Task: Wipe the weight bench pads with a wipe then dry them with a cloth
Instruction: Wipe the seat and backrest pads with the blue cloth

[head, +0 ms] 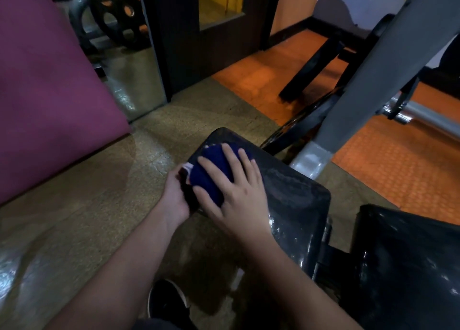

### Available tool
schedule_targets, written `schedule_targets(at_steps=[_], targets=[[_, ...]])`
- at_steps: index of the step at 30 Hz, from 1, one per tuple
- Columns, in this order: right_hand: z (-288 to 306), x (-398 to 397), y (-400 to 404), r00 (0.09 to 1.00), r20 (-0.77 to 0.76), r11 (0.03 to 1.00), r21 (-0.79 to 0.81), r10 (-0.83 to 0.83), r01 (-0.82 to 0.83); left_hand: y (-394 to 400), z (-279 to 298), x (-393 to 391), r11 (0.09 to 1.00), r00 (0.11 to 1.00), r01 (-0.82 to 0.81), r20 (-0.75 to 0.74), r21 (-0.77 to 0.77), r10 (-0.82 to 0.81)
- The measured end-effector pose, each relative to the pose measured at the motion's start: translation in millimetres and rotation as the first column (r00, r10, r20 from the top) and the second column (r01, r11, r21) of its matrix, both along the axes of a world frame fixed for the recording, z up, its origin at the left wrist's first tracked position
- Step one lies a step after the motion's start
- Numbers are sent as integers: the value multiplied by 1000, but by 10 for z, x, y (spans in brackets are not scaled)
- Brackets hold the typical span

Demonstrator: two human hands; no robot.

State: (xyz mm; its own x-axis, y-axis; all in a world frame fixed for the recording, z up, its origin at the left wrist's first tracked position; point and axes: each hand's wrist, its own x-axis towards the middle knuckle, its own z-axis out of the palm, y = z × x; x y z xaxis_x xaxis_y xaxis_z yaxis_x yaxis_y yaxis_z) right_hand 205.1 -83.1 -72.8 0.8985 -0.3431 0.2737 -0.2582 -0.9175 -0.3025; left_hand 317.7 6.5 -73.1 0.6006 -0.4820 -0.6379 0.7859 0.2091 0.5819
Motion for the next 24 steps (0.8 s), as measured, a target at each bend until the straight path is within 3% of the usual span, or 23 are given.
schedule_targets(at_steps=[6, 11, 13, 15, 19, 24], targets=[[-285, -763, -453, 960, -25, 934, 226, -277, 276, -74, -102, 84, 999, 1000, -4, 27, -32, 5], [-389, -877, -785, 835, -106, 745, 401, -540, 533, -80, -124, 86, 1000, 999, -11, 41, -19, 11], [-308, -618, -856, 782, -125, 692, 395, -611, 604, -81, -142, 85, 1000, 999, -18, 43, -11, 19], [-155, -217, -857, 798, -110, 723, 365, -593, 587, -91, -159, 91, 999, 998, -33, 47, 5, 33], [117, 564, -540, 914, -61, 857, 329, -401, 397, -130, -158, 79, 997, 997, -70, 42, -13, 70], [133, 596, -412, 974, 34, 943, 261, -222, 206, -144, -84, 43, 995, 998, -64, 24, -76, 66]])
